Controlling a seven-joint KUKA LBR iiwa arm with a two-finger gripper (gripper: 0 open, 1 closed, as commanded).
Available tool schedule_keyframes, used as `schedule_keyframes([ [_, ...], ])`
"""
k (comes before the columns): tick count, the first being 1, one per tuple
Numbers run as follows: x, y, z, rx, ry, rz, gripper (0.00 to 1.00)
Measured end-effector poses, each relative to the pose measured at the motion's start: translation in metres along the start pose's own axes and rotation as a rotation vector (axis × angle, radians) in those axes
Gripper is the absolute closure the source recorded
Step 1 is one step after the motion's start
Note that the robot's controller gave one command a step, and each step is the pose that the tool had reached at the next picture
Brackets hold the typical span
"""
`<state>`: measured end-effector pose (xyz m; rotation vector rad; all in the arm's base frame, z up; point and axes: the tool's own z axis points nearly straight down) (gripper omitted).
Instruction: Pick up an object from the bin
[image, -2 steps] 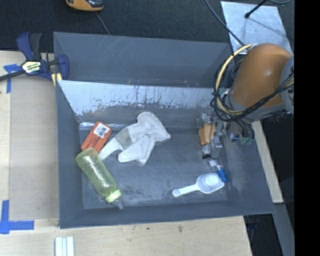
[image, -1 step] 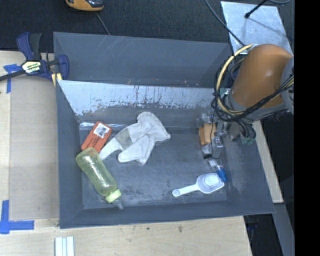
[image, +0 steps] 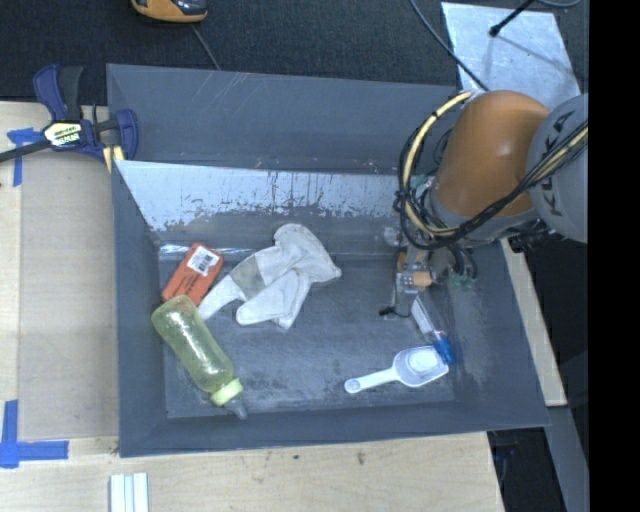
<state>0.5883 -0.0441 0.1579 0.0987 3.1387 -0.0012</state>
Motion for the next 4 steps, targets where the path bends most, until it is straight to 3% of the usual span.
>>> schedule_keyframes([
  [1,-0.015,0.019,0.039,-0.001,-0.002,0.005,0.0],
  [2,-0.008,0.052,0.056,0.0,0.001,-0.072,0.0],
  [3,0.001,0.075,0.053,-0.001,0.002,-0.061,0.0],
  [4,-0.019,0.106,0.067,-0.001,-0.004,-0.102,0.0],
])
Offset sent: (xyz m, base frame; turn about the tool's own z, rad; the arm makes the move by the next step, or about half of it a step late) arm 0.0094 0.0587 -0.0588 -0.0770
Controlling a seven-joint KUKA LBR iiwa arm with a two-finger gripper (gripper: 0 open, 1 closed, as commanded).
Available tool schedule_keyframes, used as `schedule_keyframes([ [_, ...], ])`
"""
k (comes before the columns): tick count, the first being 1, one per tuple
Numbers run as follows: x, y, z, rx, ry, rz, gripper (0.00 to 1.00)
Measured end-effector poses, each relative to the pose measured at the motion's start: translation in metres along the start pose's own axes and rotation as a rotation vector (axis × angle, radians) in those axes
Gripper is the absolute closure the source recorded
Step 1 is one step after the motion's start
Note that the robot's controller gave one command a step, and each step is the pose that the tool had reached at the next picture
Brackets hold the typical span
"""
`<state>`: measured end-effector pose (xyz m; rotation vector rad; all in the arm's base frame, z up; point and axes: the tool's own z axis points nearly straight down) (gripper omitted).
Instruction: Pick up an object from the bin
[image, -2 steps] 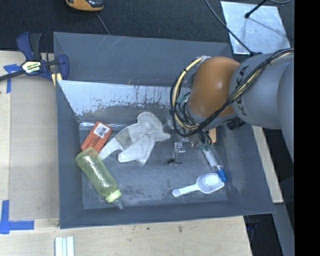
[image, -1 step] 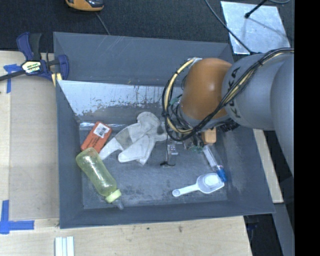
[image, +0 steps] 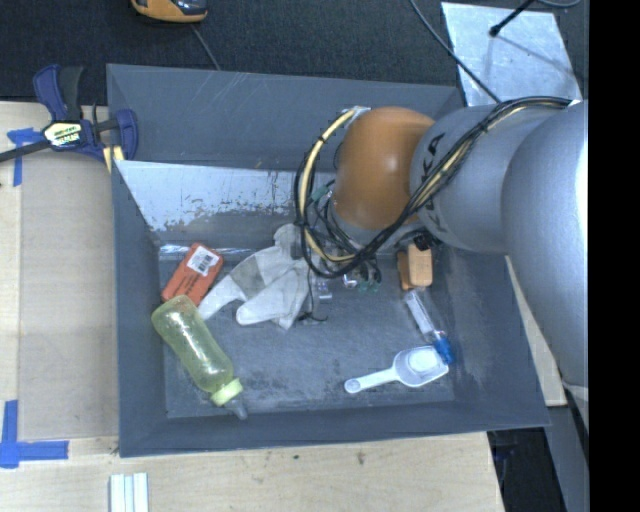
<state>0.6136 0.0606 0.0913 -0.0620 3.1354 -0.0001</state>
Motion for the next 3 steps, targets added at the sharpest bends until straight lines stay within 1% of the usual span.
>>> schedule_keyframes([
  [1,0.008,0.026,0.016,0.0,-0.01,-0.07,1.0],
  [2,0.008,0.026,0.016,0.0,-0.01,-0.07,1.0],
  [3,0.025,0.015,-0.165,0.0,-0.006,-0.082,1.0],
])
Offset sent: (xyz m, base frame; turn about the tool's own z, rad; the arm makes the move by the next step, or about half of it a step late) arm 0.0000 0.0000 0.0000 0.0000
